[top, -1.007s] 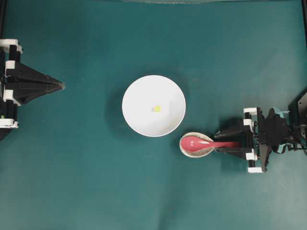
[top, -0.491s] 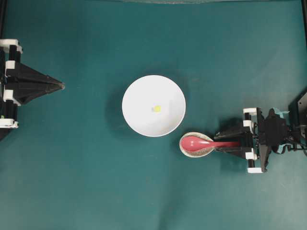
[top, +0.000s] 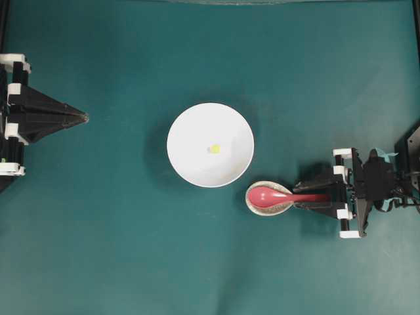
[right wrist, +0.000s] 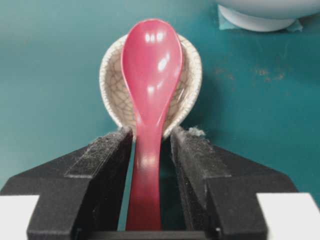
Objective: Scoop the yellow hexagonal prism block from the bowl with a spoon using the right arm.
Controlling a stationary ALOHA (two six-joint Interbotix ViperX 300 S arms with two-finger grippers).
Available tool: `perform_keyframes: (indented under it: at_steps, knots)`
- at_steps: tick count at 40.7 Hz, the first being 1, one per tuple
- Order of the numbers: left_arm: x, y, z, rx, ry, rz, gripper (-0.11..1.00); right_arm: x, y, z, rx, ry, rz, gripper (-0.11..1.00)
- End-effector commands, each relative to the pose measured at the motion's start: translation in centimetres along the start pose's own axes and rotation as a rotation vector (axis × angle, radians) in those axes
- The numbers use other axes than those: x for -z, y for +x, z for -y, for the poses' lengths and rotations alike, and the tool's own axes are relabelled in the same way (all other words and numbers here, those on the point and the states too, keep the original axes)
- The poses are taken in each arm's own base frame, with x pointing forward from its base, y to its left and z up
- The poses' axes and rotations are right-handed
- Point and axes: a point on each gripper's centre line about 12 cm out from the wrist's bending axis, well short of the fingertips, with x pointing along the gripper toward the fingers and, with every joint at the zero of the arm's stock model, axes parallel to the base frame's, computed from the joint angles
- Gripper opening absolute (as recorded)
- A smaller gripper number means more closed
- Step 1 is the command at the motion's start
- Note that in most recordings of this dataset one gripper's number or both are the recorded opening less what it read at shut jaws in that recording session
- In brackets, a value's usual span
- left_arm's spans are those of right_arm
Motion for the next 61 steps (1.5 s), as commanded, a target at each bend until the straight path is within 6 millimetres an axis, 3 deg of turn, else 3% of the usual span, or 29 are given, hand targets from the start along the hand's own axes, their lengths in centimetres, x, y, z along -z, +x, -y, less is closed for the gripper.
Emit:
perform_keyframes:
  at_steps: [1,10,14,24,34,46,61]
  knots:
    - [-0.8,0.2,-0.1,-0.002,0.005,0.018,-0.01,-0.6,0.0,-0.2,-0.006,0.009,0.026,0.41]
    - [-0.8,0.2,-0.1,-0.002,0.005,0.02,-0.01,-0.8,0.0,-0.3,-0.011,0.009,0.032,0.24]
    - [-0.8,0.2,-0.1,-0.004,0.005,0.02,-0.01,-1.5,0.0,-0.4,-0.018,0.015,0.06,0.23]
    - [-0.8,0.2,-0.1,-0.002,0.005,0.02,-0.01,-5.1,-0.7,-1.1,-0.047,-0.015,0.137,0.23]
    - [-0.7,0.2,-0.1,-0.002,0.003,0.011,-0.01,-9.3,-0.7,-1.1,-0.064,-0.014,0.084,0.23]
    - [-0.6,0.3,-0.1,-0.003,0.004,0.001,-0.01,-14.0,0.4,1.0,-0.049,0.056,-0.074,0.23]
    - [-0.6,0.3,-0.1,-0.003,0.004,0.001,-0.01,-17.7,2.4,4.8,-0.002,0.172,-0.285,0.23]
